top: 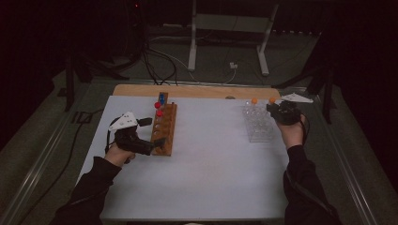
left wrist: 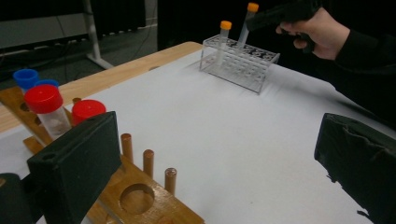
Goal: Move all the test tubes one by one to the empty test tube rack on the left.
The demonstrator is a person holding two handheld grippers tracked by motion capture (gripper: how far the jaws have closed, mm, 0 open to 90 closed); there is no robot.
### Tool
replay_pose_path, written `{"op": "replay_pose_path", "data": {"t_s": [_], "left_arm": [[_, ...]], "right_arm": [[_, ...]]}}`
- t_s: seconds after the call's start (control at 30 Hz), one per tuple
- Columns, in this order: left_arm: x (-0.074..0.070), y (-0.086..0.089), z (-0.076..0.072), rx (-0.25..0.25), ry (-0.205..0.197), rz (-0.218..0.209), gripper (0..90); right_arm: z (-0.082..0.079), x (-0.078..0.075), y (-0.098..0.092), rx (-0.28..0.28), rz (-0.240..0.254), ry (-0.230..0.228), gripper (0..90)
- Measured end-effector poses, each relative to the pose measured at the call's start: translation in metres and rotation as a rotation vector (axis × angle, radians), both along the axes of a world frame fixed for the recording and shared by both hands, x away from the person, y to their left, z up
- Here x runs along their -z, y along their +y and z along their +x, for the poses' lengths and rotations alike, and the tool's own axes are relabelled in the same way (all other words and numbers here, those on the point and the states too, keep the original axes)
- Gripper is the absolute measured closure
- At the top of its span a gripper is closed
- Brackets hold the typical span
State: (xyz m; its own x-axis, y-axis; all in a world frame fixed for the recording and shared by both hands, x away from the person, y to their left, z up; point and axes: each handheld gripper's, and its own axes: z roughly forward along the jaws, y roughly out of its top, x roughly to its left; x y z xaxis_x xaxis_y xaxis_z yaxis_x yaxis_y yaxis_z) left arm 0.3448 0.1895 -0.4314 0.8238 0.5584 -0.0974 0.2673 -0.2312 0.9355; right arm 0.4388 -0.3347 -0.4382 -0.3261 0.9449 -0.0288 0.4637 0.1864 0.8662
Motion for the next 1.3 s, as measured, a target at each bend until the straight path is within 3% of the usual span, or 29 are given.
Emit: {"op": "replay_pose_path", "data": {"t_s": [0.2,0.37,0.77,0.87,1.0,1.2,1.3], "left_arm": [[-0.004,-0.004,-0.002,0.011,0.001,0.006,1.3],[-0.008,-0.012,-0.003,0.033,-0.001,0.012,1.3],[-0.017,-0.035,-0.003,0.095,0.008,0.014,1.7],[-0.019,-0.046,-0.002,0.115,0.008,0.031,1.7],[-0.021,-0.058,0.0,0.143,0.01,0.02,2.1],[-0.023,-0.079,0.004,0.174,0.007,0.014,9.2],[-0.025,-0.09,0.005,0.192,0.002,0.011,16.8]], "right_arm": [[-0.014,-0.02,0.001,-0.019,-0.01,-0.048,75.6],[-0.028,-0.028,0.012,-0.081,-0.01,-0.057,75.5],[-0.067,-0.025,0.061,-0.295,0.016,-0.04,75.5],[-0.076,-0.023,0.077,-0.355,0.011,-0.029,75.5],[-0.086,-0.018,0.099,-0.442,0.0,-0.014,75.6],[-0.097,-0.012,0.132,-0.549,-0.01,0.009,75.6],[-0.101,-0.01,0.144,-0.59,-0.012,0.018,75.6]]}}
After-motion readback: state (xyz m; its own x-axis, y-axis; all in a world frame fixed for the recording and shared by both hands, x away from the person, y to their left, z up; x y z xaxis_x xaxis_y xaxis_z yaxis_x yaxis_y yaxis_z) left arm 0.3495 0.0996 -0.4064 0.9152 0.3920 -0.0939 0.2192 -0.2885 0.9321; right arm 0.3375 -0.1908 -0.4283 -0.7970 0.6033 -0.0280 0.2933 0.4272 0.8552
